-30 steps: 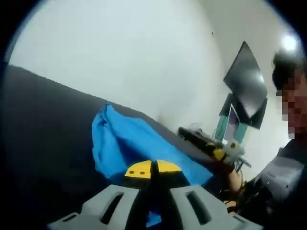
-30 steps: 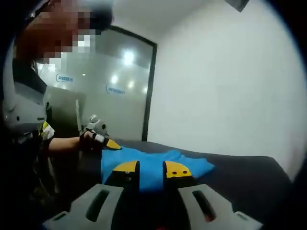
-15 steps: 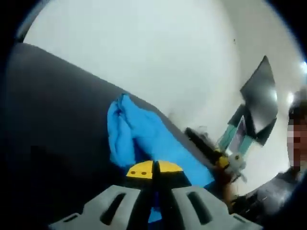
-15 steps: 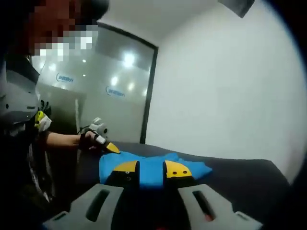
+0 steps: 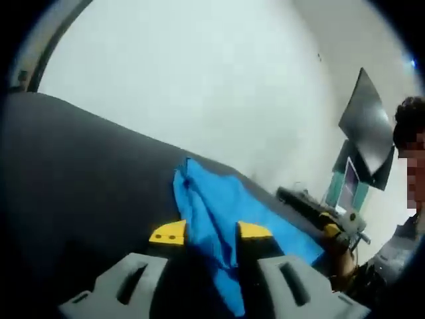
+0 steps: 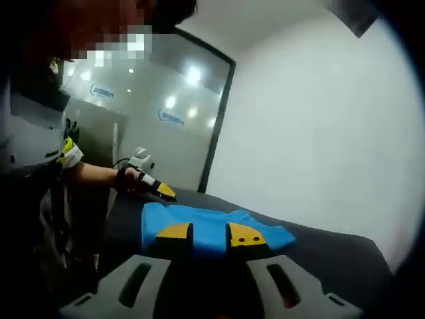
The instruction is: Spread out the cloth and fold it
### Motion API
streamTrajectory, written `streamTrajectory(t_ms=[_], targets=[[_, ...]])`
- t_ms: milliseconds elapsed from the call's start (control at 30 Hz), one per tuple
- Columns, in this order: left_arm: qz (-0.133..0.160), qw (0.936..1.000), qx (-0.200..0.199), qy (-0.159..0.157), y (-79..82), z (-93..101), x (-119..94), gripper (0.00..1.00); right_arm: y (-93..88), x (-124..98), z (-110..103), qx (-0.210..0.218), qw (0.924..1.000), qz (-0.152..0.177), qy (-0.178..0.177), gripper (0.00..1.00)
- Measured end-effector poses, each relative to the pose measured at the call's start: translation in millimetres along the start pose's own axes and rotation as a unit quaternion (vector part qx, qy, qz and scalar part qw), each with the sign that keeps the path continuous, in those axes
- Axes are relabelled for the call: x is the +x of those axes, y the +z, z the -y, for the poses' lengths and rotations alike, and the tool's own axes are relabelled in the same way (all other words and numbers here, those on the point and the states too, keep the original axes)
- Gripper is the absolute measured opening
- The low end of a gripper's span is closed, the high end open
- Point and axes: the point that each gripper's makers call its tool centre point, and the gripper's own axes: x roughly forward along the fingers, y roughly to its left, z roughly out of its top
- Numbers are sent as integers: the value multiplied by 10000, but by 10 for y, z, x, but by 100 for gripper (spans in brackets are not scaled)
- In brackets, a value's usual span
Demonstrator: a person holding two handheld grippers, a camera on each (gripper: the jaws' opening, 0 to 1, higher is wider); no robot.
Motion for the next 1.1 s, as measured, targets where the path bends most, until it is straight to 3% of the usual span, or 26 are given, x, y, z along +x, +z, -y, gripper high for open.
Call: streamTrajectory(t_ms=[133, 167, 233, 267, 333, 400, 467, 533, 567, 600, 633, 700, 833, 1000, 1100], targets=[[-146, 9994, -121, -305, -84, 296, 115, 41, 16, -5, 6, 82, 10000, 38, 24, 17], [-179, 9993, -154, -279, -121, 330, 141, 42, 10, -3, 11, 119, 9999, 25, 17, 17], [-594, 9982, -68, -104, -270, 359, 134, 43, 4, -2, 24, 117, 9999, 7, -25, 17], [-630, 9980, 8, -30, -290, 368, 133, 43, 4, -1, 25, 112, 9999, 8, -33, 17], [-504, 9987, 113, -6, -242, 426, 96, 41, 8, 0, 13, 95, 10000, 17, -5, 17], [67, 9996, 265, 49, -16, 431, 54, 38, 6, 3, 8, 79, 10000, 9, 6, 17], [254, 9990, 254, 254, 97, 350, 28, 43, -5, 8, 4, 70, 10000, -22, 17, 17], [184, 9992, 201, 309, 177, 23, 82, 47, -17, 14, -3, 53, 10000, -54, 38, 17], [-130, 9994, -4, 330, 35, -30, 122, 47, -23, 19, -7, 49, 10000, -72, 48, 17], [-578, 9970, -192, 483, -140, -81, 136, 46, -31, 22, -14, 37, 9999, -92, 65, 17], [-806, 9936, -224, 760, -225, -135, 134, 43, -32, 23, -20, 28, 9999, -97, 78, 17], [-638, 9926, 549, 876, -192, -120, 155, 39, -27, 20, -45, 21, 9999, -80, 139, 17], [-782, 9943, 522, 510, -276, 147, 167, 38, -32, 20, -42, -5, 9999, -89, 137, 17], [-830, 9936, 666, 385, -343, 333, 114, 31, -37, 23, -58, -47, 9998, -95, 163, 17], [-848, 9964, -68, -73, -368, 501, 112, 24, -56, 29, -66, -99, 9997, -141, 168, 17]])
